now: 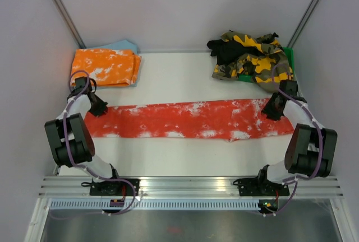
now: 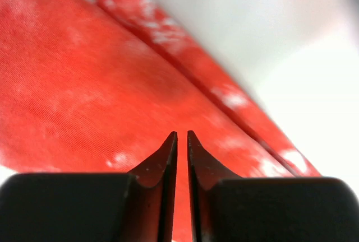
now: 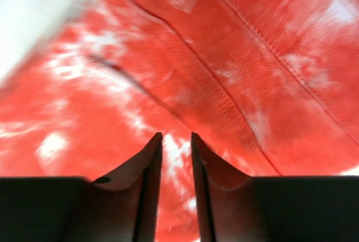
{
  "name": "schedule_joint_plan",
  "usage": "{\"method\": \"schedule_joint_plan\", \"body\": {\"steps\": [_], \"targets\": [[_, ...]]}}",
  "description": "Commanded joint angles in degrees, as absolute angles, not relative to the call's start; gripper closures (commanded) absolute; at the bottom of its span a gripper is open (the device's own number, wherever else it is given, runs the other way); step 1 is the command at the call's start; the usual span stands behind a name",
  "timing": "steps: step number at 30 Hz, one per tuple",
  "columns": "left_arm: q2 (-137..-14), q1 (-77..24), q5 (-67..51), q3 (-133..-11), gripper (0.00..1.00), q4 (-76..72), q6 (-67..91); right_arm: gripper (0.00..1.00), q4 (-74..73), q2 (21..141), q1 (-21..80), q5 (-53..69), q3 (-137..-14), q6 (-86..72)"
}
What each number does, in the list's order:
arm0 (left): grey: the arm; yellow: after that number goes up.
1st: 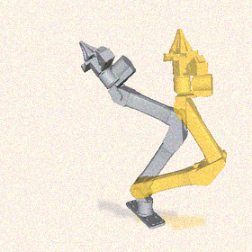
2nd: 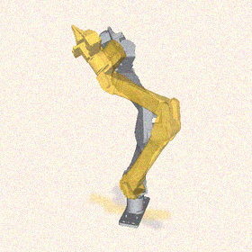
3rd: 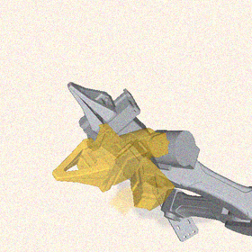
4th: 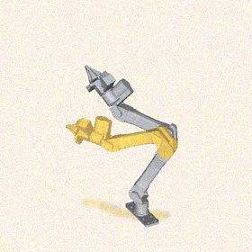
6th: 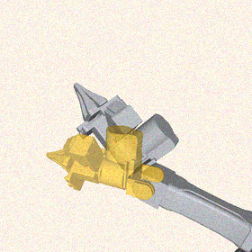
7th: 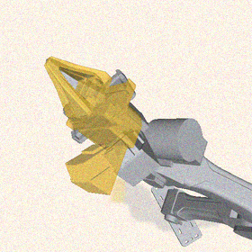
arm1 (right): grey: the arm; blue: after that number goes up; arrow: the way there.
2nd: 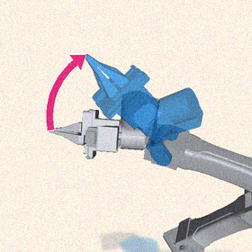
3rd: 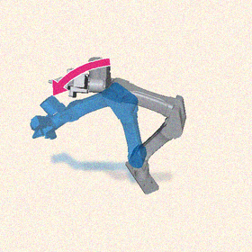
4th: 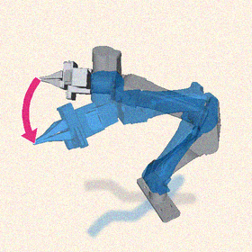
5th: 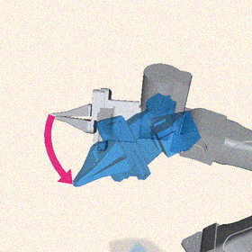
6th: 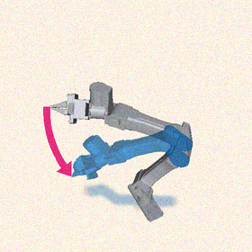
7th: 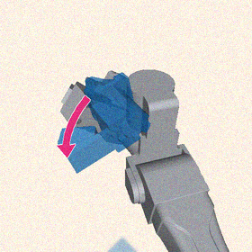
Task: Fold and stack the trousers
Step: Fold the trousers
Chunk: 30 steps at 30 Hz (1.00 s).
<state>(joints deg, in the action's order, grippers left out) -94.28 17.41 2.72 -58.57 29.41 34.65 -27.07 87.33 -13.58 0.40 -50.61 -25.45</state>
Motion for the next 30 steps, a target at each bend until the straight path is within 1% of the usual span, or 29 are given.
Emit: {"method": "schedule_joint_plan", "body": {"steps": [1,2,3,4,5,6,7,11,14,15,19,21,22,24,26,27,28,30], "targets": [[-81.9,16.6,-2.3,-60.6,0.8,26.2,30.3,0.6,-27.6,76.3,-14.1,4.4,-57.8,-22.5],[-79.4,16.6,-3.0,-60.5,0.68,26.1,30.0,0.49,-28.9,75.1,-14.1,4.4,-59.7,-21.9],[-77.0,16.6,-3.1,-60.6,0.53,26.5,29.8,0.42,-31.8,74.1,-14.1,4.7,-61.1,-21.5],[-73.2,16.5,-2.9,-60.9,0.24,27.1,29.4,0.25,-32.6,72.4,-14.1,5.0,-63.3,-21.3],[-71.6,16.6,-1.9,-61.2,0.15,27.9,29.4,0.16,-33.0,71.6,-14.1,5.5,-63.9,-21.3],[-70.4,16.5,-1.1,-61.5,0.09,30.1,29.4,0.1,-33.2,70.8,-14.1,5.2,-64.2,-21.3],[-68.7,16.6,-0.9,-62.0,0.01,31.0,29.5,0.02,-33.4,69.5,-14.1,4.4,-64.2,-21.9],[-65.4,16.6,-1.4,-59.7,0.0,34.2,30.1,0.02,-33.9,68.1,-14.3,0.7,-62.6,-24.3],[-63.2,17.0,-0.3,-55.9,0.0,36.9,34.3,0.02,-33.9,67.5,-14.6,2.5,-60.3,-27.0],[-62.7,17.2,-0.4,-54.6,0.0,37.7,38.6,0.02,-33.7,67.3,-14.6,4.2,-59.8,-27.6],[-58.9,19.8,-3.7,-45.8,0.0,37.4,47.1,0.02,-31.7,65.4,-14.6,8.7,-56.3,-29.9],[-57.6,20.2,-0.2,-44.8,0.0,38.9,50.0,0.02,-31.2,65.2,-14.6,10.4,-56.0,-30.6],[-57.6,20.3,4.3,-45.3,0.0,40.2,50.5,0.02,-31.2,65.4,-14.6,10.8,-56.6,-30.6],[-57.7,21.2,9.3,-46.1,0.0,44.8,53.7,0.02,-31.9,66.1,-14.6,10.8,-57.7,-30.3],[-58.3,23.5,11.2,-45.3,0.0,45.9,55.7,0.02,-32.0,67.7,-14.6,10.8,-59.1,-30.3],[-58.7,25.4,9.6,-44.5,0.0,44.1,56.1,0.02,-31.9,68.4,-14.6,11.2,-59.3,-30.3],[-60.5,29.5,7.9,-42.8,0.0,43.3,56.5,0.02,-31.9,69.8,-14.6,11.5,-60.0,-30.3],[-63.2,33.1,3.2,-41.5,0.0,41.8,57.7,0.02,-31.8,71.3,-14.7,12.0,-60.4,-30.4]]}}
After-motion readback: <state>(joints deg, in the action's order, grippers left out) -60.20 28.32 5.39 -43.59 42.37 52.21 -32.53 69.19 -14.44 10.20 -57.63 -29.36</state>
